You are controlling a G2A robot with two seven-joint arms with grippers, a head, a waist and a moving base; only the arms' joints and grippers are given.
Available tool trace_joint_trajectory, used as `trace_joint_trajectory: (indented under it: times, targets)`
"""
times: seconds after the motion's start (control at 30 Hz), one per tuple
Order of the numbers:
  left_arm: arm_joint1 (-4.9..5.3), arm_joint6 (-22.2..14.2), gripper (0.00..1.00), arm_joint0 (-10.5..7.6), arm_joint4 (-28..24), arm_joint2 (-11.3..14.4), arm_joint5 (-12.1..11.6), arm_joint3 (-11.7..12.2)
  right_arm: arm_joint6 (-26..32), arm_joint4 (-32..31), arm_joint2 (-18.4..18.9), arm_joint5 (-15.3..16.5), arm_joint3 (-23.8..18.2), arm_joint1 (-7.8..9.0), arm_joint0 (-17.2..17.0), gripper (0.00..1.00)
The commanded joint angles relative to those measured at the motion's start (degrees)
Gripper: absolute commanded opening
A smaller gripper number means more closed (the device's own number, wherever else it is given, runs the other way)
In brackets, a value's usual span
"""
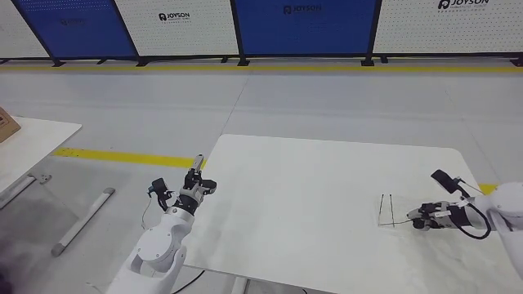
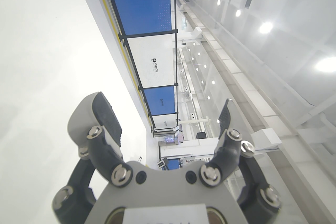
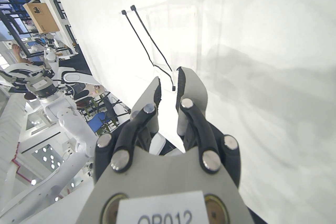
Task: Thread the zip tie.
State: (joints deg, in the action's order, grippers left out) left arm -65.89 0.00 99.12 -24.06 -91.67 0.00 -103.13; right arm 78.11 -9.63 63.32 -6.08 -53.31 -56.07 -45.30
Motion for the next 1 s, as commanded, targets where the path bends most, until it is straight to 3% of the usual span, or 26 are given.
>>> trace_joint_trajectory:
  times: [0.0,0.13,0.27,0.3,0.73,0.97]
  targets:
    - [0.0,0.0,1.0,0.0,0.0,0.0,0.0,0.0,0.0,-0.1,-0.2,-0.1,0.2,-0.01,0.2,0.16]
    - [0.0,0.0,1.0,0.0,0.0,0.0,0.0,0.0,-0.1,-0.2,-0.5,0.0,0.4,0.0,0.4,0.06]
    - [0.0,0.0,1.0,0.0,0.0,0.0,0.0,0.0,-0.2,-0.3,-0.6,0.0,0.3,0.11,0.4,0.06]
    - [0.0,0.0,1.0,0.0,0.0,0.0,0.0,0.0,-0.2,-0.3,-0.5,0.0,0.2,0.16,0.3,0.0]
    - [0.0,0.0,1.0,0.0,0.0,0.0,0.0,0.0,-0.5,-1.0,0.7,-1.2,-2.7,1.1,-0.7,0.0]
    - [0.0,0.0,1.0,0.0,0.0,0.0,0.0,0.0,-0.4,-1.4,3.6,-2.4,-5.9,2.41,-2.5,0.0]
